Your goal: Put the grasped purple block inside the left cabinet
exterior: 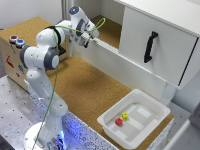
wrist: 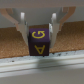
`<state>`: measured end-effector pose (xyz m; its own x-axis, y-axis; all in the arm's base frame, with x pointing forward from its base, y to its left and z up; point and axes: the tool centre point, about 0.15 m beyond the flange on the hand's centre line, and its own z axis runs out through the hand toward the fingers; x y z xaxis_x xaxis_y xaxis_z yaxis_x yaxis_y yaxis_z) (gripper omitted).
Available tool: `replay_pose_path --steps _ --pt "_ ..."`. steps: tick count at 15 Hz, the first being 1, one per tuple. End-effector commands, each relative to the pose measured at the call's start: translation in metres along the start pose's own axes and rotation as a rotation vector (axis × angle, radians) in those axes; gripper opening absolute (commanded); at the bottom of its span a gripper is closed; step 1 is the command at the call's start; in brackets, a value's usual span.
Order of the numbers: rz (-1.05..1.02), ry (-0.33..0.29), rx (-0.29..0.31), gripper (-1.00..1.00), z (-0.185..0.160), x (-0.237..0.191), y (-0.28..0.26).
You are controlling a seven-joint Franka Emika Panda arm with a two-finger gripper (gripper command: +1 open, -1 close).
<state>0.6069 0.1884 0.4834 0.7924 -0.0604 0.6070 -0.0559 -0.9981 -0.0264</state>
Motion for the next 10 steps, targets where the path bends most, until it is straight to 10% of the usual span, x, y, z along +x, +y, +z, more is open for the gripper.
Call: replay_pose_path --steps 1,6,7,10 --pt "-0.008 -0.047 -0.207 -1.0 0.043 0.039 -0.016" --pt "-0.009 -0.039 -0.208 -1.0 0.046 0.041 -0.012" --pt "0.001 -0.04 -0.198 1.0 0.042 0.037 -0.011" --pt "0.009 -0.008 -0.173 1.0 0.024 0.024 -0.008"
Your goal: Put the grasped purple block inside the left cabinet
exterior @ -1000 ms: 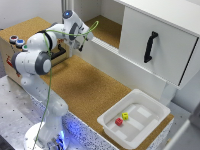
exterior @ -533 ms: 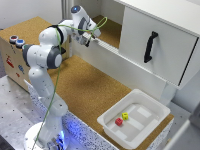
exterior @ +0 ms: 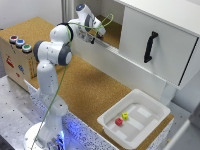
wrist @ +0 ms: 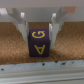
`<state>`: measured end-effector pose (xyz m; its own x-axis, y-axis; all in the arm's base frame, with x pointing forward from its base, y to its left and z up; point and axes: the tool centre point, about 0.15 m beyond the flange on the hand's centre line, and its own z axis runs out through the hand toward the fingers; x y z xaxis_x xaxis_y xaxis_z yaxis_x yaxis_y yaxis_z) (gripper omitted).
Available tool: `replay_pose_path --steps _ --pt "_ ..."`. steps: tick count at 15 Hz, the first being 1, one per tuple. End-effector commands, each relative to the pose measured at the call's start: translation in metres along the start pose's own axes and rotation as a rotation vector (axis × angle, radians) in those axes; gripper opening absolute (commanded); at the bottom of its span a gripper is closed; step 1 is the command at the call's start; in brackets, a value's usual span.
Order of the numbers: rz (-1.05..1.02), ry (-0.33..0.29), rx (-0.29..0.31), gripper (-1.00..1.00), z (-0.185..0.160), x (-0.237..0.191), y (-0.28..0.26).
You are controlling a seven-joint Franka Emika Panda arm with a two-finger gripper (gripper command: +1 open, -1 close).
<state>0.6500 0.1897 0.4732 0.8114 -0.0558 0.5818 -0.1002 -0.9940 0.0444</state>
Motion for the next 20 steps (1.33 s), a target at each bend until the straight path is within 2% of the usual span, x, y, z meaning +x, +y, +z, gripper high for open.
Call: replay_pose_path --steps 1,5,7,11,15,18,20 --pt "0.016 0.03 -0.09 1.0 -0.015 -0.007 -0.002" --pt "0.013 0.086 -0.097 1.0 -0.041 -0.015 0.002" --pt "0.02 0.092 -0.085 1.0 -0.054 -0.021 0.004" --pt "0.017 0.014 -0.073 1.0 -0.069 -0.054 0.001" --pt "0.054 -0.092 0.026 1.0 -0.075 -0.119 -0.001" --pt "0.09 -0.177 0.076 1.0 -0.072 -0.166 -0.007" --pt "0.089 -0.23 0.088 1.0 -0.069 -0.19 -0.007"
